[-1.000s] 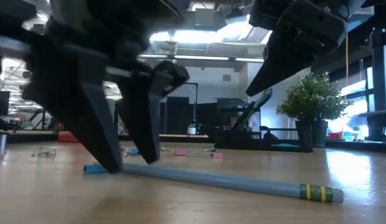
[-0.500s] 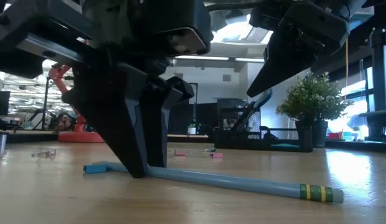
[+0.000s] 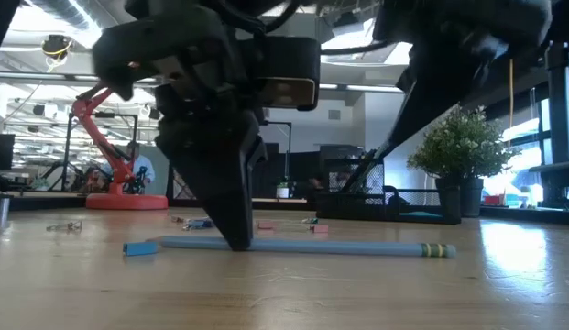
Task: Pick and place office supplies into organizer
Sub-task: Put the blue pencil into the black desk organizer
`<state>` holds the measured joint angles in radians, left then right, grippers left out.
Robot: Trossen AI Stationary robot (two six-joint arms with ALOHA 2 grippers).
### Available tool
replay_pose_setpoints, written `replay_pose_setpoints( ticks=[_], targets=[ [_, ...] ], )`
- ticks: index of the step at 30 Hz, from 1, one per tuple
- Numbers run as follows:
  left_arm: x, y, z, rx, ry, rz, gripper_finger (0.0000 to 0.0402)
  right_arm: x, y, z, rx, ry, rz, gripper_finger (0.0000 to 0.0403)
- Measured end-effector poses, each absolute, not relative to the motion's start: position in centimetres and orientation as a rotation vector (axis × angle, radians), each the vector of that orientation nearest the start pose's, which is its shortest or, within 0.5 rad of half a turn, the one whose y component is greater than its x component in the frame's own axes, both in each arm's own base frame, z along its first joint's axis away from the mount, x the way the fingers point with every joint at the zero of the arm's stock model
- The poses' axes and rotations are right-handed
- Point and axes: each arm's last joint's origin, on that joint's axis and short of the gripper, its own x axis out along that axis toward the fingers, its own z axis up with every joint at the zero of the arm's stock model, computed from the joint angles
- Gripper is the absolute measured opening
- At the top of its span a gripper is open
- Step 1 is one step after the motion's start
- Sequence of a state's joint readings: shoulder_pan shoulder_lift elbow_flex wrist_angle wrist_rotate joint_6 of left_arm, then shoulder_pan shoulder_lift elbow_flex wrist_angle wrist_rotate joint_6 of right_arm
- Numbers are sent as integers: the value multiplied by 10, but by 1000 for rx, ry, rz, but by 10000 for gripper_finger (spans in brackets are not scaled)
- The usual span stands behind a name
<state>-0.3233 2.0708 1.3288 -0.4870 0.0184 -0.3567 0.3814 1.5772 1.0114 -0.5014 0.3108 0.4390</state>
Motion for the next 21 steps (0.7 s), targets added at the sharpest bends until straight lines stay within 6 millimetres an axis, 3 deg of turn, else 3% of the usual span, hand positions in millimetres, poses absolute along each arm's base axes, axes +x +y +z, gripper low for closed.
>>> replay_pose_setpoints(
  ticks=[10,17,21],
  targets=[
    [394,-95,123,-258,1189,6,9,298,113,244,9,1033,38,26],
    [405,-66,124,-354,1123,102,10,290,109,242,16,1133,-11,26],
    [408,-59,125,-332,1102,108,10,284,107,239,-6,1198,-26,27]
  ],
)
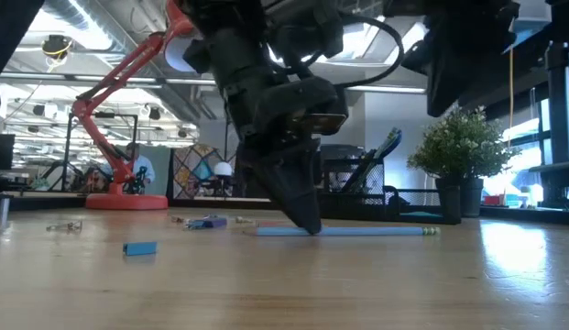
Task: Pick and place office supplies into organizer
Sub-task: Put the blue pencil into the black desk organizer
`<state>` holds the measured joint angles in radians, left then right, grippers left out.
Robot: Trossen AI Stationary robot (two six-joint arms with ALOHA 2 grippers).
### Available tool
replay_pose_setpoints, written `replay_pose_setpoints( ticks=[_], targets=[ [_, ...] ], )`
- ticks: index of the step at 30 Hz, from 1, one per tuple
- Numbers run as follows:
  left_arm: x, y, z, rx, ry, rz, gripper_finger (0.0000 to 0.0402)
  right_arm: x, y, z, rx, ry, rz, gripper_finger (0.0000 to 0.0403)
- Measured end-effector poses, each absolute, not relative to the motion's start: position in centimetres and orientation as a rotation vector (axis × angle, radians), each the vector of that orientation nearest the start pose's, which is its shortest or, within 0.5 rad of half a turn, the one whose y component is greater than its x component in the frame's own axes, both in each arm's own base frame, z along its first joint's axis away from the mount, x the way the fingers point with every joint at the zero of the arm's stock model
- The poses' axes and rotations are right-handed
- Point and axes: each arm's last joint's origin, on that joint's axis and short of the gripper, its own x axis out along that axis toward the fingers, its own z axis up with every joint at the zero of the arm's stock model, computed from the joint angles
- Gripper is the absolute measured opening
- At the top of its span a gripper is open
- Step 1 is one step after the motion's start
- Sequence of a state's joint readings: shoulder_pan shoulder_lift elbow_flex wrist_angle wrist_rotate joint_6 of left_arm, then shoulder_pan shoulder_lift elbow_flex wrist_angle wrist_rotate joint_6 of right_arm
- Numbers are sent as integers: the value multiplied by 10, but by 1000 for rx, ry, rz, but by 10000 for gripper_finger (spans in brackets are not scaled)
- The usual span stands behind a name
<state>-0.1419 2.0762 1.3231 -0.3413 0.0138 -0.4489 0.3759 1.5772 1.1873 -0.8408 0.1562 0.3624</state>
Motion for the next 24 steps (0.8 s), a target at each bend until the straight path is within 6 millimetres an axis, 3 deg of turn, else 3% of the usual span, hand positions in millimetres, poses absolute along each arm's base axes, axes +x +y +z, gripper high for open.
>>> replay_pose_setpoints(
  ticks=[4,14,24],
  targets=[
    [410,-54,126,-334,1080,111,10,280,105,238,-25,1238,-46,47],
    [413,-43,126,-366,1074,77,20,277,101,220,-74,1246,-46,154],
    [416,-36,127,-366,1048,56,21,275,86,195,-66,1246,-64,172]
  ],
)
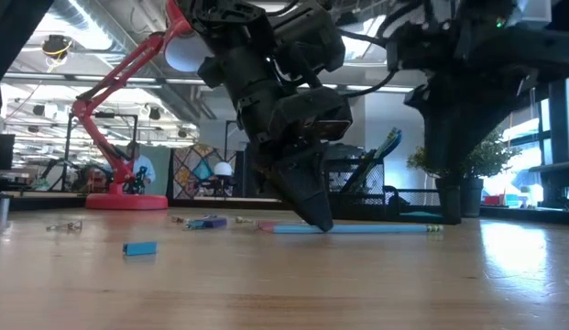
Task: Pick and place office supplies into organizer
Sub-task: Put the blue pencil into the black desk organizer
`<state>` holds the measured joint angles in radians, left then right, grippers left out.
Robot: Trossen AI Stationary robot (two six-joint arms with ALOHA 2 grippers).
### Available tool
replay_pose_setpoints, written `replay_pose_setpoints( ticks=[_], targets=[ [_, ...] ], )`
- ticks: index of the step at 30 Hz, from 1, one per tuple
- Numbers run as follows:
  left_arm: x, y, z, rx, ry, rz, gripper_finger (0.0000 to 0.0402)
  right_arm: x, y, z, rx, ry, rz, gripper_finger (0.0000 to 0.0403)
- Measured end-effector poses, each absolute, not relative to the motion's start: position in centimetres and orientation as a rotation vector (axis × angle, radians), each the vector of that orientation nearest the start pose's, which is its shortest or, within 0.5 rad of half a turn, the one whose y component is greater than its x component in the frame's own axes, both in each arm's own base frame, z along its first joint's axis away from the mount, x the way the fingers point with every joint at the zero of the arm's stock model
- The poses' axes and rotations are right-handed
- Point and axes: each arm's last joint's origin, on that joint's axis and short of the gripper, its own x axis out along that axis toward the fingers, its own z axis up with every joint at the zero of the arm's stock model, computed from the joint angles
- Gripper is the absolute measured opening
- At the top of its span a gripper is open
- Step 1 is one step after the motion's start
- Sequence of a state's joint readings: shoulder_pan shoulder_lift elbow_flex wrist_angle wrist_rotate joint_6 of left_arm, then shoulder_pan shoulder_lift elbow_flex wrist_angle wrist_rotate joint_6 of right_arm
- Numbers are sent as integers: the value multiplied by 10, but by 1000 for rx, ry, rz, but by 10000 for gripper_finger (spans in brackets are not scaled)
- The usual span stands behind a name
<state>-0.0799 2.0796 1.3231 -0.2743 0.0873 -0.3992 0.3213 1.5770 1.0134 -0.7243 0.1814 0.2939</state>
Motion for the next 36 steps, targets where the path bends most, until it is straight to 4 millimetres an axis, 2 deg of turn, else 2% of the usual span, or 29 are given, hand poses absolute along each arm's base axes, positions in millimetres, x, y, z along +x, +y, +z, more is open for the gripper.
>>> replay_pose_setpoints(
  ticks=[6,10,20,27,36],
  targets=[
    [417,-34,127,-377,1048,43,22,278,74,194,2,1274,-32,172],
    [417,-29,127,-405,1051,17,22,281,67,191,-19,1279,-17,172],
    [417,-22,127,-421,1051,22,22,292,68,155,-101,1412,28,172],
    [417,-22,126,-422,1052,24,22,306,66,151,-143,1417,53,172],
    [415,-22,125,-416,1065,27,22,306,61,148,-171,1441,33,172]
  ],
)
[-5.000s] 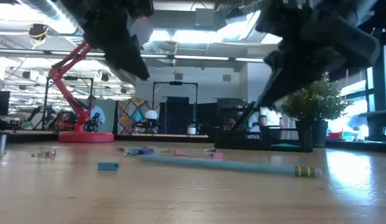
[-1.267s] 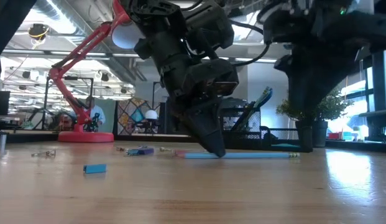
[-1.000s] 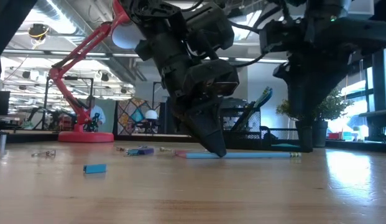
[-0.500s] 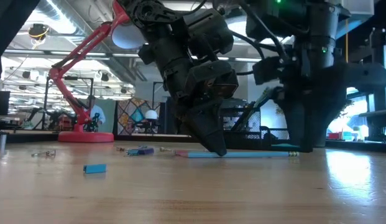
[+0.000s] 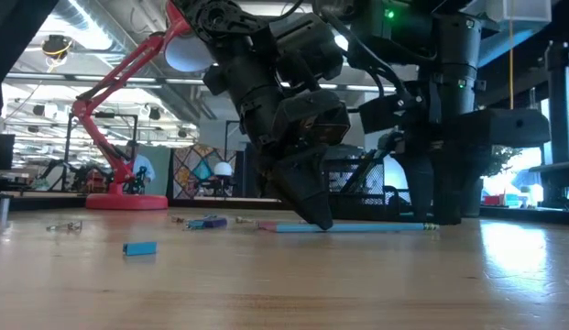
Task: Pick and place office supplies into organizer
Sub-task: Put the blue pencil into the black desk organizer
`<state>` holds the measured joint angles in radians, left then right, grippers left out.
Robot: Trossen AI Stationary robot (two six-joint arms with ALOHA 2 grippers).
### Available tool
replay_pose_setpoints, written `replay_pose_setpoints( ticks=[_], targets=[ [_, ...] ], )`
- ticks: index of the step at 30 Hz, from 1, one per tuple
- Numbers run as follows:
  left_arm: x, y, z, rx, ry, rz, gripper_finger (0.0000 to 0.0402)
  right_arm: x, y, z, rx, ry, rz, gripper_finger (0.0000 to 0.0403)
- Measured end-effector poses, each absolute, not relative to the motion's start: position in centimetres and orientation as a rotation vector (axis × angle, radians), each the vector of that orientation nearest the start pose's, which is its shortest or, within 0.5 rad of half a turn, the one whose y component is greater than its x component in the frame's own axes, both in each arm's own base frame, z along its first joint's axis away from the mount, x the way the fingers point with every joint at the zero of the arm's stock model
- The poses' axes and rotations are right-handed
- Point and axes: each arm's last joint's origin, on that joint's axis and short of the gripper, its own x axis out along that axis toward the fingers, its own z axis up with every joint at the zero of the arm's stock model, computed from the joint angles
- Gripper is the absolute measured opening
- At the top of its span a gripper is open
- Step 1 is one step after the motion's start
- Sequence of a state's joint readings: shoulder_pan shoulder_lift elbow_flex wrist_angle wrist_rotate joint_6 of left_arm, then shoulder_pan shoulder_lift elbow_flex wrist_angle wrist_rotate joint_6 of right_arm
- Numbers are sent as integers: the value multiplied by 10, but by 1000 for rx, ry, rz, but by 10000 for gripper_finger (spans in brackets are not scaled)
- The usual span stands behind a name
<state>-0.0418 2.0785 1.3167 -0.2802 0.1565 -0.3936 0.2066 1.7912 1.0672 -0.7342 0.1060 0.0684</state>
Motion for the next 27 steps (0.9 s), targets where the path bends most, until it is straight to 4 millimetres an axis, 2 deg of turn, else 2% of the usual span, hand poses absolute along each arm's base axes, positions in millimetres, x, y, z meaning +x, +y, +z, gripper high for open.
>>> replay_pose_setpoints(
  ticks=[10,27],
  targets=[
    [415,-28,126,-344,1052,-13,22,305,59,146,-198,1443,32,172],
    [416,-28,127,-350,1047,-10,22,304,60,143,-163,1428,31,172]
  ],
)
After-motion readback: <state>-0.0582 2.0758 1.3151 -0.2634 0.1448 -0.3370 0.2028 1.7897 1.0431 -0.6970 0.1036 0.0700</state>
